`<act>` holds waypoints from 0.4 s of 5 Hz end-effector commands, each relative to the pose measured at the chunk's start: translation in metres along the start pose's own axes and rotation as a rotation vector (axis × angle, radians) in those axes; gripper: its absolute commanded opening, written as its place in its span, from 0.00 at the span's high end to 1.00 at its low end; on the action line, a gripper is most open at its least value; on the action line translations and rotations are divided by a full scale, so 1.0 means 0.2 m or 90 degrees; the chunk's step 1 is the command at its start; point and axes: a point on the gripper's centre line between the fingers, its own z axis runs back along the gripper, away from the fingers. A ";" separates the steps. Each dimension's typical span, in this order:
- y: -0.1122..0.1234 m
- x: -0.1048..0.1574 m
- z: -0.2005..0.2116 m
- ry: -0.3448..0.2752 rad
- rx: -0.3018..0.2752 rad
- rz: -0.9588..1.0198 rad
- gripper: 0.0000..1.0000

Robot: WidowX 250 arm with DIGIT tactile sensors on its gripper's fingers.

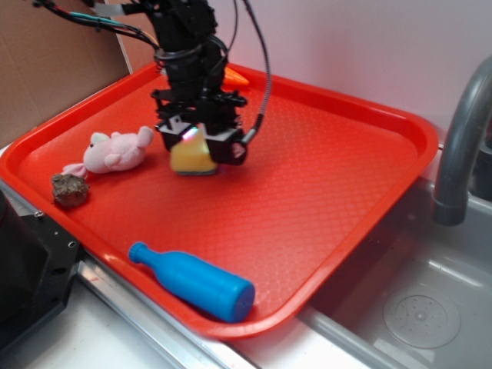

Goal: Grab the green sponge.

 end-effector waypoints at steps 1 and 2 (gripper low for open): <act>0.03 -0.02 0.39 -0.001 0.012 -0.090 1.00; 0.04 -0.06 0.64 -0.084 0.007 -0.106 1.00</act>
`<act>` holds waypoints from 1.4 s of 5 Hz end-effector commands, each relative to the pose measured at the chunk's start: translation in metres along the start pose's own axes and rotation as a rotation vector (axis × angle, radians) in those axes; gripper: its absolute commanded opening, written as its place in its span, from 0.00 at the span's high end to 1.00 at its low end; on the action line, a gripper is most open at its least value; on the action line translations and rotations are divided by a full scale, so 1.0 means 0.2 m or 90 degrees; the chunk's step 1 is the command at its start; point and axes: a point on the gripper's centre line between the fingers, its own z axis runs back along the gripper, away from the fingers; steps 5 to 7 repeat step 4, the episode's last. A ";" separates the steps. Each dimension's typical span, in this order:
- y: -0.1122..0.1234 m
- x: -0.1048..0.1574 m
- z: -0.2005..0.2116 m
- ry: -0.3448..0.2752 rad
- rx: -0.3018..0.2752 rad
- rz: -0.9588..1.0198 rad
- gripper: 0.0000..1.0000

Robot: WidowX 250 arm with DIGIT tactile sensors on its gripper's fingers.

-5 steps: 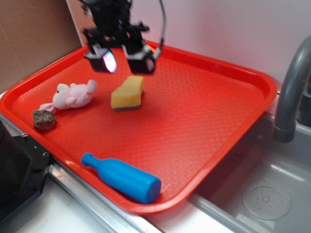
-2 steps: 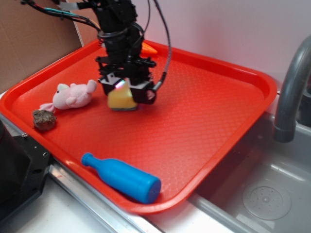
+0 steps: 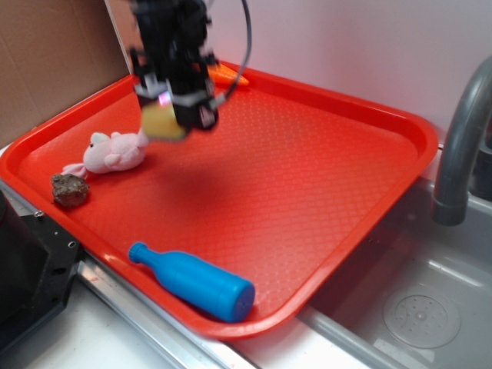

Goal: Grab the green sponge.

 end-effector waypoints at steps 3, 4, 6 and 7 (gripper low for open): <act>0.09 -0.04 0.71 -0.179 -0.012 -0.017 1.00; 0.06 -0.02 0.62 -0.160 0.057 -0.027 1.00; 0.06 -0.02 0.62 -0.160 0.057 -0.027 1.00; 0.06 -0.02 0.62 -0.160 0.057 -0.027 1.00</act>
